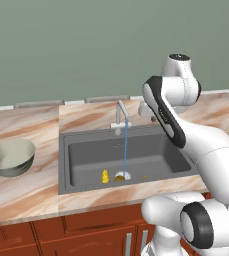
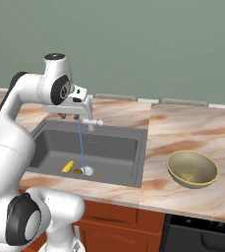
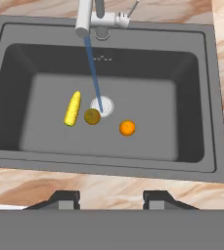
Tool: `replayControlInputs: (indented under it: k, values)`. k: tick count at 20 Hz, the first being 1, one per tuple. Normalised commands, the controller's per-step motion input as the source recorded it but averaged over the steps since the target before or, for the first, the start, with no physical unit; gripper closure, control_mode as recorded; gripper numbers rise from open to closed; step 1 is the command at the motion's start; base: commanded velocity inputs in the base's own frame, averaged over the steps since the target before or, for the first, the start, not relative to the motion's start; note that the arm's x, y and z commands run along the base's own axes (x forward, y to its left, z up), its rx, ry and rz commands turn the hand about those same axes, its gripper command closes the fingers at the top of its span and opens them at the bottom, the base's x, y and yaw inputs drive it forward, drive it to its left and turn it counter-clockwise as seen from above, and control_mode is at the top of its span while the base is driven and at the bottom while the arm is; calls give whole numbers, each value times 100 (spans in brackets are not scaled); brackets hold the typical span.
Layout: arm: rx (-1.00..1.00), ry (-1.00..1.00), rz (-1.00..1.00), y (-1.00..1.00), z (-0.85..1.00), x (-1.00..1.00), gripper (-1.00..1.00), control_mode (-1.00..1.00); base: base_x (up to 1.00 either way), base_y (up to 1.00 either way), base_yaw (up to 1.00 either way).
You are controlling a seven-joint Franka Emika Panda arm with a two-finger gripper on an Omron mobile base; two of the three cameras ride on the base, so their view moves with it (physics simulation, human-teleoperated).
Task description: Pick the oranges from the sink and place them in one bowl. Place the corn in the other bowl. Then turn off the sink faucet.
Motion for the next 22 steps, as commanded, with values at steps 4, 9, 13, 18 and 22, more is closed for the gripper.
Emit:
replayControlInputs:
  k: [4,9,13,18,22]
  values:
    - [0,0,0,0,-1,-13,-100,-100,0,0,0]
    - [0,4,0,0,-5,-28,-100,-100,0,0,0]
    - [0,5,0,0,-10,-31,-100,-100,0,0,0]
    - [0,6,0,0,-17,-27,-100,-100,0,0,0]
    - [0,1,1,0,-27,-24,-100,-100,0,0,0]
